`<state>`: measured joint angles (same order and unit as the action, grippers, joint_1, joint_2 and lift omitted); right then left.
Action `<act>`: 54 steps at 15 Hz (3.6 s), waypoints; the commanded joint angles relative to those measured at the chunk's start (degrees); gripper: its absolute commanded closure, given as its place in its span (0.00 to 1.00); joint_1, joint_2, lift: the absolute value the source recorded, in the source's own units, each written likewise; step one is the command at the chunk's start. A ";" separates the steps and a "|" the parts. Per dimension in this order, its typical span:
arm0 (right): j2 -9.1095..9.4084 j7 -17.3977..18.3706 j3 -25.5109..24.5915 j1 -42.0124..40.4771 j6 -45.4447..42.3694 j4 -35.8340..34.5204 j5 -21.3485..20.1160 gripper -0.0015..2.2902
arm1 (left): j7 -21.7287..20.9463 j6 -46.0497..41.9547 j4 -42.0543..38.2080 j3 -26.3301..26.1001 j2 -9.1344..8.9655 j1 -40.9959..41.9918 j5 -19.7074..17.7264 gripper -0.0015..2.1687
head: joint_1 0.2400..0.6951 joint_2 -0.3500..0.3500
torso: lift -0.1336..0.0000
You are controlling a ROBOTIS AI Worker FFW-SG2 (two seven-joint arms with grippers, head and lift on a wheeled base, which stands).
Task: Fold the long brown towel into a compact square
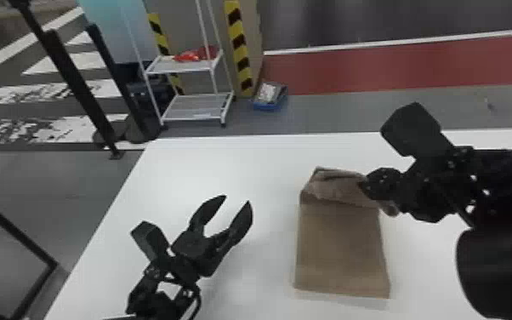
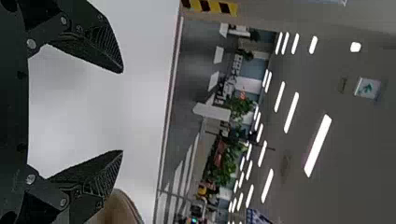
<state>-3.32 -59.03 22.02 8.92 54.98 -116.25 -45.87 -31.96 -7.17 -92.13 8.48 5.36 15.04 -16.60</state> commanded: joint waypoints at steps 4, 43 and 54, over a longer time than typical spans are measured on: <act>0.95 0.84 -0.75 0.66 -0.18 0.58 1.31 0.74 | -14.18 -1.65 0.90 -2.41 0.09 -0.01 5.97 0.99 | 1.00 0.74 | 0.06; -4.50 -19.30 5.58 -10.41 -1.58 -9.79 -13.63 0.74 | -33.61 13.99 -1.13 -4.52 0.00 -3.61 25.04 0.99 | 1.00 0.62 | 0.06; -4.76 -19.30 7.78 -12.43 -0.18 -10.14 -14.86 0.22 | -33.34 13.81 -1.21 -4.43 0.00 -3.61 24.69 0.99 | 1.00 0.65 | 0.06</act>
<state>-8.10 -78.05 29.71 -3.44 54.44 -126.21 -60.76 -65.30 6.64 -93.28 4.04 5.37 11.43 8.09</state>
